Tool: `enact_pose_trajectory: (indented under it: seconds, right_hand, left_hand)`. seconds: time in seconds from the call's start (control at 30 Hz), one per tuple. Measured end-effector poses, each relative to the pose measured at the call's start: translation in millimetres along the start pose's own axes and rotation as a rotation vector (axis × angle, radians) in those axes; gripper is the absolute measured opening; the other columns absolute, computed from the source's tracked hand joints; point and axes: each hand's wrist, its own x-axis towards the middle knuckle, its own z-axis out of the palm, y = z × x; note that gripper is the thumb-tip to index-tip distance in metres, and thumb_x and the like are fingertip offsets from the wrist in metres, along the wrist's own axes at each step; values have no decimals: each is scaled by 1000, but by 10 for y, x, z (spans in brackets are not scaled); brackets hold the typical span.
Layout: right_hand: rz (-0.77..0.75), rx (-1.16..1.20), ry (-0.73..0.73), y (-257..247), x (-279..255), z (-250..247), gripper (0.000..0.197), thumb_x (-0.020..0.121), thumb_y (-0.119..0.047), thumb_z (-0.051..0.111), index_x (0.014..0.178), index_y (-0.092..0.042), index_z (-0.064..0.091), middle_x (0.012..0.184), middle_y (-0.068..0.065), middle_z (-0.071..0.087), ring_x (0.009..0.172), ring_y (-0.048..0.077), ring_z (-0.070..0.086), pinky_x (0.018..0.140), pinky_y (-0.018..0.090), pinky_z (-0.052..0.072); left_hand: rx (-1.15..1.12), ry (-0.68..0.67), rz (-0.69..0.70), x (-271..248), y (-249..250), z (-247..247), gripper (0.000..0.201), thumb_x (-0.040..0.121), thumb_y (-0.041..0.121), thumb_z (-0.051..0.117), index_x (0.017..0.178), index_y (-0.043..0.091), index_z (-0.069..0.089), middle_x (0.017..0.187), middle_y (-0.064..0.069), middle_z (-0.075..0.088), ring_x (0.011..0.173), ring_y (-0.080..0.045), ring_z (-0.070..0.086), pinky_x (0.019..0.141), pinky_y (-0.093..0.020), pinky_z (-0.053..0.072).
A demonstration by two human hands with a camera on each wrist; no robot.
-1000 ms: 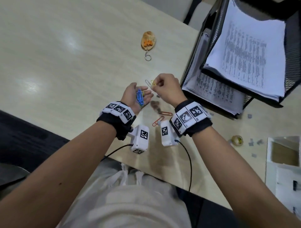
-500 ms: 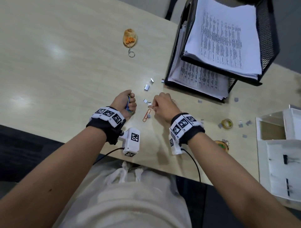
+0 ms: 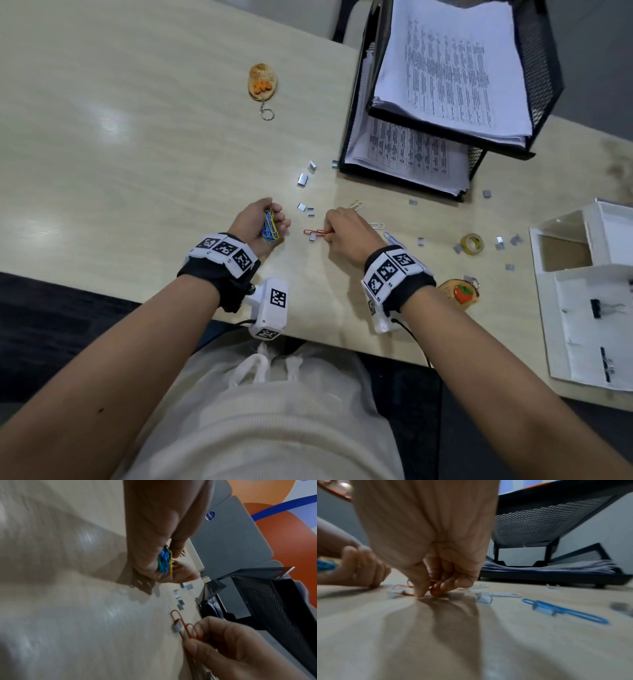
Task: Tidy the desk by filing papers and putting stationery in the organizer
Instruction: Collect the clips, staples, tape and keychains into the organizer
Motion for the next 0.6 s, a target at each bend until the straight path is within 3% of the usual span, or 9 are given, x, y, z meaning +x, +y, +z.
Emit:
enact_pose_trajectory:
  seconds: [0.1, 0.17, 0.23, 0.3, 0.37, 0.43, 0.53, 0.6]
  right_hand:
    - [107, 270, 227, -31, -63, -37, 9, 86, -4, 55, 93, -1, 59, 99, 16, 63, 88, 24, 51, 73, 26, 34]
    - [113, 443, 352, -120, -95, -100, 6, 82, -4, 62, 88, -1, 63, 87, 14, 67, 77, 18, 53, 65, 16, 34]
    - [75, 574, 376, -231, -121, -187, 5, 79, -4, 68, 84, -4, 65, 73, 4, 62, 62, 7, 51, 57, 6, 37]
    - [45, 642, 398, -274, -116, -293, 7, 80, -4, 68, 87, -4, 67, 71, -2, 57, 59, -3, 48, 55, 0, 38]
    - [60, 595, 465, -175, -64, -388, 9, 83, -4, 64, 90, -1, 68, 77, -1, 59, 63, 3, 51, 63, 4, 43]
    - [101, 467, 469, 5, 4, -438, 12, 85, -2, 58, 91, -2, 68, 84, 4, 63, 69, 7, 54, 77, 17, 47]
    - [129, 170, 263, 238, 85, -381, 25, 89, 2, 48, 106, -7, 65, 107, 11, 59, 92, 18, 57, 90, 33, 49]
    - [108, 1, 168, 317, 127, -299, 32, 88, 5, 46, 109, -11, 64, 115, 15, 54, 108, 29, 52, 91, 41, 49]
  left_hand:
    - [-29, -20, 21, -7, -53, 107, 41, 100, 25, 29, 66, 9, 45, 36, -1, 52, 36, -12, 61, 37, -13, 46]
    - [-58, -37, 48, -20, -126, 208, 42, 100, 30, 28, 69, 9, 48, 47, -4, 58, 41, -14, 63, 44, -16, 50]
    - [-99, -66, 68, -31, -208, 321, 46, 100, 37, 26, 71, 10, 49, 60, -7, 58, 46, -17, 60, 50, -20, 47]
    - [-160, -86, 52, -33, -262, 405, 49, 100, 40, 23, 70, 11, 48, 57, -7, 58, 49, -16, 55, 52, -19, 45]
    - [-150, -102, 21, -29, -268, 448, 48, 100, 38, 22, 68, 12, 47, 41, -2, 51, 40, -12, 49, 45, -13, 40]
    - [-71, -92, -3, -21, -244, 453, 43, 100, 32, 25, 65, 14, 43, 33, 4, 43, 29, -8, 41, 35, -8, 32]
    - [36, -92, -12, -9, -189, 402, 40, 100, 28, 27, 64, 17, 39, 32, 7, 41, 24, -5, 33, 29, -9, 23]
    - [66, -97, -8, -1, -146, 360, 39, 101, 27, 28, 64, 17, 39, 33, 7, 40, 23, -4, 30, 28, -11, 21]
